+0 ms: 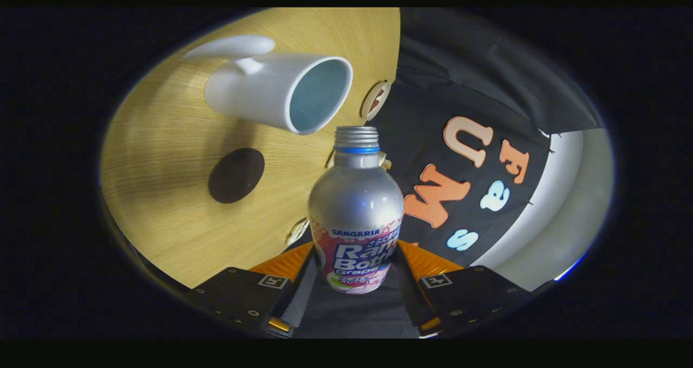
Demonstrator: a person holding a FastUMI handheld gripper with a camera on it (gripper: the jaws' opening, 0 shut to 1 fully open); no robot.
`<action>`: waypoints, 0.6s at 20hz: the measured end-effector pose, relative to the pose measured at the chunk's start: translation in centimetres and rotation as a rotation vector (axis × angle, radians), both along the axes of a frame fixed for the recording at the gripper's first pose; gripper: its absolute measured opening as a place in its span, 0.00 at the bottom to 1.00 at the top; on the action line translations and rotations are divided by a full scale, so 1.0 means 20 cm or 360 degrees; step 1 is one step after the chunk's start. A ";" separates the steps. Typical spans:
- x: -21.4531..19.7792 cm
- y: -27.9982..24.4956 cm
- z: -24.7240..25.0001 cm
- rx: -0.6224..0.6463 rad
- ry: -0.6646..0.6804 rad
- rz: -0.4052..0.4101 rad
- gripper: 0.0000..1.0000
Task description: Take the bottle from table, then pour the juice into the cup, finally place the bottle on the coaster
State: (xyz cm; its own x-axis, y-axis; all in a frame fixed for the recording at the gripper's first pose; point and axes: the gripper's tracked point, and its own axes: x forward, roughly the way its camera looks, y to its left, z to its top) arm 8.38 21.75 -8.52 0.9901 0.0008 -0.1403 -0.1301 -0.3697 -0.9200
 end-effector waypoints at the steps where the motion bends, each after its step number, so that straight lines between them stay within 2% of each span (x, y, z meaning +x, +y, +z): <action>1: -0.01 -0.01 -0.03 0.0094 0.0049 -0.0027 0.74; 4: -0.02 -0.01 -0.11 0.0359 0.0174 -0.0083 0.74; 12: 0.04 -0.06 -0.14 0.0770 0.0243 -0.0211 0.74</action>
State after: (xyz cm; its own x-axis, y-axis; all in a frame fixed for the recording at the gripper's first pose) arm 9.27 20.57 -11.23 0.9544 -0.0223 -0.2976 -0.2928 0.1218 -0.9484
